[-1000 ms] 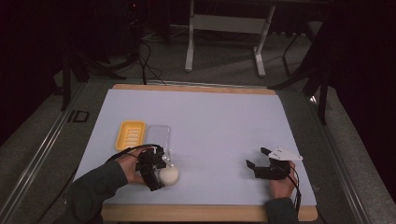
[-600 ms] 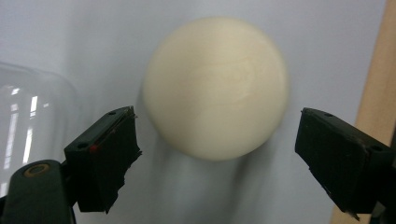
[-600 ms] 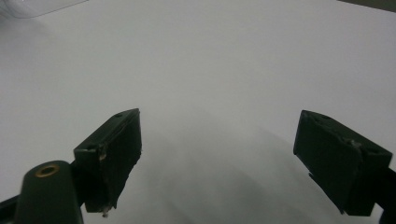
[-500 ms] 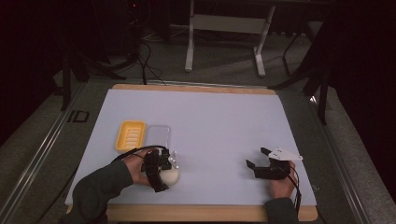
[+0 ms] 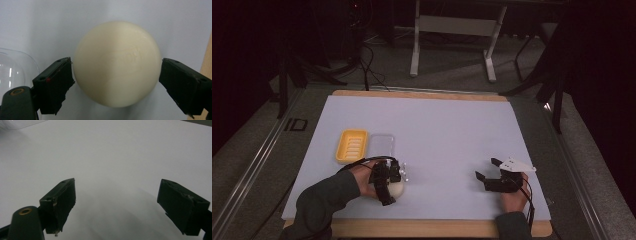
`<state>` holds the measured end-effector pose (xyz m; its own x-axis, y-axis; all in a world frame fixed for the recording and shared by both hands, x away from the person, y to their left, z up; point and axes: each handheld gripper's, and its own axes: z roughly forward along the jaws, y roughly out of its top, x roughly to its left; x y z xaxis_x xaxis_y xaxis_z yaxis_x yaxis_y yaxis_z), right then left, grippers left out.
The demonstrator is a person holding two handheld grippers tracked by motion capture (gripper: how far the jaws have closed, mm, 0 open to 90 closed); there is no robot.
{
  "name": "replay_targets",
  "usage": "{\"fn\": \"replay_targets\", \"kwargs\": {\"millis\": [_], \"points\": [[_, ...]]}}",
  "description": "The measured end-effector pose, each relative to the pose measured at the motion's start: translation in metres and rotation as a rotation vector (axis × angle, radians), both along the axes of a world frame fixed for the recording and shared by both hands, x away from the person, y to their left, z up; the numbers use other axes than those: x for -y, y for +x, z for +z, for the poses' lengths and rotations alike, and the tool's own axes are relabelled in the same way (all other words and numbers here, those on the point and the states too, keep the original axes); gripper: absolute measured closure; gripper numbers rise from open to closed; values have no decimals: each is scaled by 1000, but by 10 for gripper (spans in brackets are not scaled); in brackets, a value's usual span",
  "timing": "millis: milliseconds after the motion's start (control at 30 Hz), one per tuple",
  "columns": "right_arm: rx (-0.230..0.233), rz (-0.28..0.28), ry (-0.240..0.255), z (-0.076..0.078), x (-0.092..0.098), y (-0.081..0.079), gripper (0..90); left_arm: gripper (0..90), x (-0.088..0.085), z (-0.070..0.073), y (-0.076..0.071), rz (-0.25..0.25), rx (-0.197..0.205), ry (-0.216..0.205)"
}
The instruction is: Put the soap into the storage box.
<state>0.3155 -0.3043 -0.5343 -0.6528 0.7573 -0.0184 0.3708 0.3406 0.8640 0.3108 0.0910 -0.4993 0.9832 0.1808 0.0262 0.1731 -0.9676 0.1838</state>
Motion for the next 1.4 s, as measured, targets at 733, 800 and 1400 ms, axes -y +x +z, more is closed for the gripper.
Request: {"fn": "replay_targets", "kwargs": {"millis": [733,800,1400], "points": [[-2,1,-1,0,0,0,149,213,13,-4,2,-38,-1,76],[-2,2,-1,0,0,0,149,212,14,-4,2,-44,2,82],[-3,2,-2,0,0,0,149,230,19,-5,7,-32,-37,110]]}}
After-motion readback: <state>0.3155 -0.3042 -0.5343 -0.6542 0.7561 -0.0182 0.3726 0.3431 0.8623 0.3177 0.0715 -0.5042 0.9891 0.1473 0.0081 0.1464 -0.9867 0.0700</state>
